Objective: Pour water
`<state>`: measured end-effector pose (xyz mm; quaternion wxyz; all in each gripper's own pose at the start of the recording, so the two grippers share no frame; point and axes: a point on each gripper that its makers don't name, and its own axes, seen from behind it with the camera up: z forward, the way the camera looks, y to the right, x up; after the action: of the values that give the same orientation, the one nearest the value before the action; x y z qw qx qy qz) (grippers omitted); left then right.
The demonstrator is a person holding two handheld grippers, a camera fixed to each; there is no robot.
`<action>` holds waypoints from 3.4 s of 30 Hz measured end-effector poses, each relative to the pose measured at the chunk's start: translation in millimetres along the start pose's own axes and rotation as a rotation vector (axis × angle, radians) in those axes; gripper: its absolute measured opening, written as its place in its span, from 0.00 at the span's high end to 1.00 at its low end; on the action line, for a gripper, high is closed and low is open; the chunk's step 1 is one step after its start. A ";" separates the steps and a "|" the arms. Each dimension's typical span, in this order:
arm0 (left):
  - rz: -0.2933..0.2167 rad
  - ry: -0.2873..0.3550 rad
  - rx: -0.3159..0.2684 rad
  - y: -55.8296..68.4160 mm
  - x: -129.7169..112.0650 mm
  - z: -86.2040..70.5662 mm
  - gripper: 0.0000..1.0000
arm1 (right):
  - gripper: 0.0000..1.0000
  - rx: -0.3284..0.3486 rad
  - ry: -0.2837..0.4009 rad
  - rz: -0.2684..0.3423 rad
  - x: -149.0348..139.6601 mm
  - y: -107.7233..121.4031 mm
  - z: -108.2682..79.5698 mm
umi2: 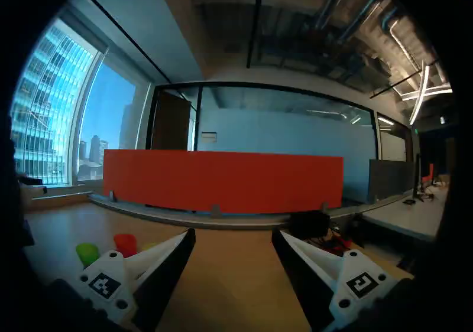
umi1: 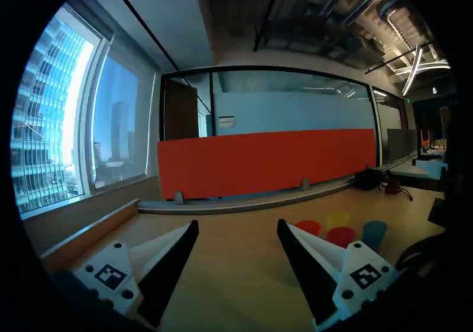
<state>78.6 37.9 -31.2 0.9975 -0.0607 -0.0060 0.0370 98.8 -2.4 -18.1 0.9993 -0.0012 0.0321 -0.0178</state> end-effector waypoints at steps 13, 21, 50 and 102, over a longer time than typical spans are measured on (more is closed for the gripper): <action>0.026 0.010 0.028 3.2 -17.6 3.0 0.01 | 0.00 -0.017 0.012 0.040 -9.1 5.5 -9.1; 0.047 0.015 0.062 2.7 -31.6 8.1 0.01 | 0.00 0.000 0.015 0.075 -5.4 -0.4 -12.3; -0.062 -0.001 0.091 -21.1 -82.9 20.0 0.01 | 0.01 0.018 -0.036 0.068 -15.0 -21.1 -14.9; -0.069 -0.017 0.082 -19.6 -86.1 19.6 0.01 | 0.01 0.012 0.007 0.070 -54.9 -14.1 15.2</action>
<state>-6.1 14.5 -10.1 0.9997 -0.0193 -0.0149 0.0035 44.5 -14.5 0.6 0.9992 0.0060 0.0354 0.0172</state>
